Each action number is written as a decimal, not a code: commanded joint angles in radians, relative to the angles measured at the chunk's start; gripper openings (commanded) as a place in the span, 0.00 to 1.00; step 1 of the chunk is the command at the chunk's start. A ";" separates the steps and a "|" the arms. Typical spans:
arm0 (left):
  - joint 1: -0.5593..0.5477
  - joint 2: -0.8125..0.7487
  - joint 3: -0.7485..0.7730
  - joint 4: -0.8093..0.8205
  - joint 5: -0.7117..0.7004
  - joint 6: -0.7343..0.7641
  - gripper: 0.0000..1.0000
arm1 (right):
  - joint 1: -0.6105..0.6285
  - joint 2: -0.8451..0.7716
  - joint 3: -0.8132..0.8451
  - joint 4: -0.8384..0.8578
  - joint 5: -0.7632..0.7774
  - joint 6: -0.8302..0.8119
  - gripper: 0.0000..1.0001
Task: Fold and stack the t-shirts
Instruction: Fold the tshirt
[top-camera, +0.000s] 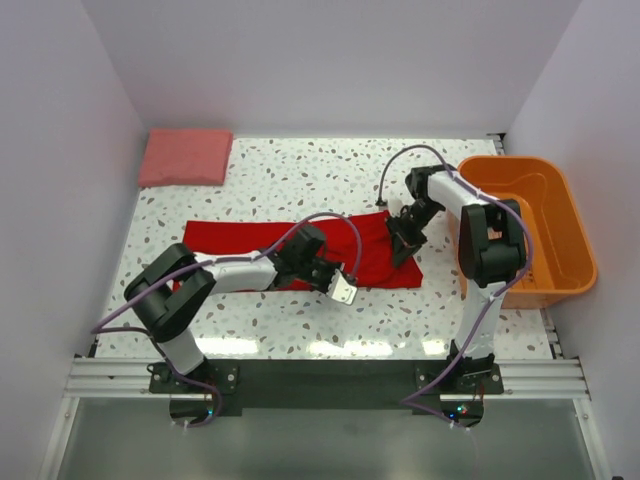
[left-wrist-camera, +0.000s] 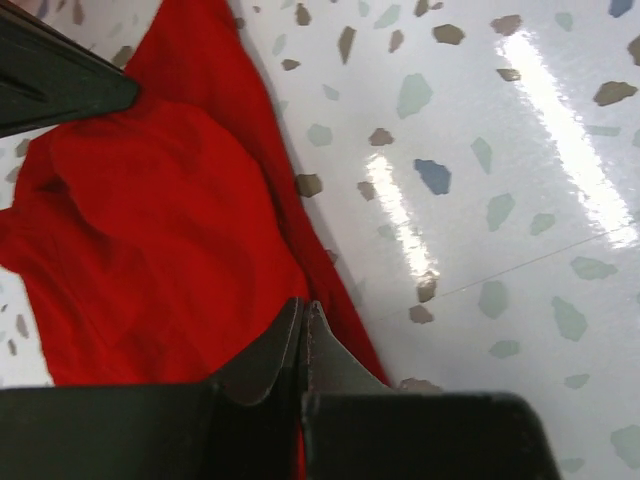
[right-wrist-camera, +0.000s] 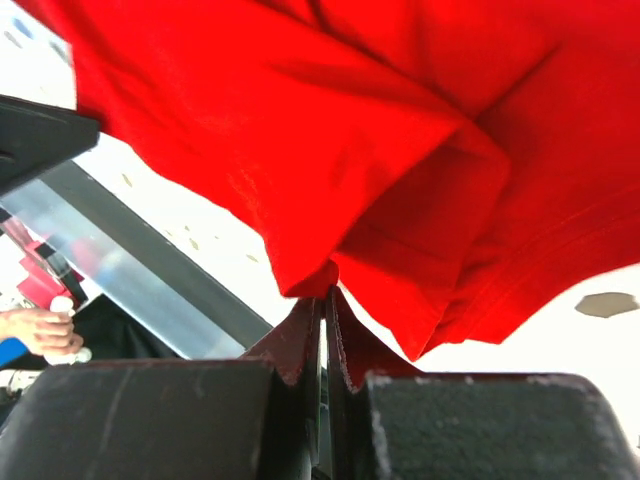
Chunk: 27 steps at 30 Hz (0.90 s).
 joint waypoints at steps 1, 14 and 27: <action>0.038 -0.051 0.072 -0.014 0.050 0.013 0.00 | -0.001 0.010 0.090 -0.054 -0.062 -0.008 0.00; 0.181 0.030 0.184 0.000 0.055 0.004 0.00 | -0.001 0.142 0.323 -0.071 -0.082 0.009 0.00; 0.233 0.096 0.206 0.049 0.046 0.024 0.00 | -0.003 0.209 0.416 -0.061 -0.091 0.024 0.00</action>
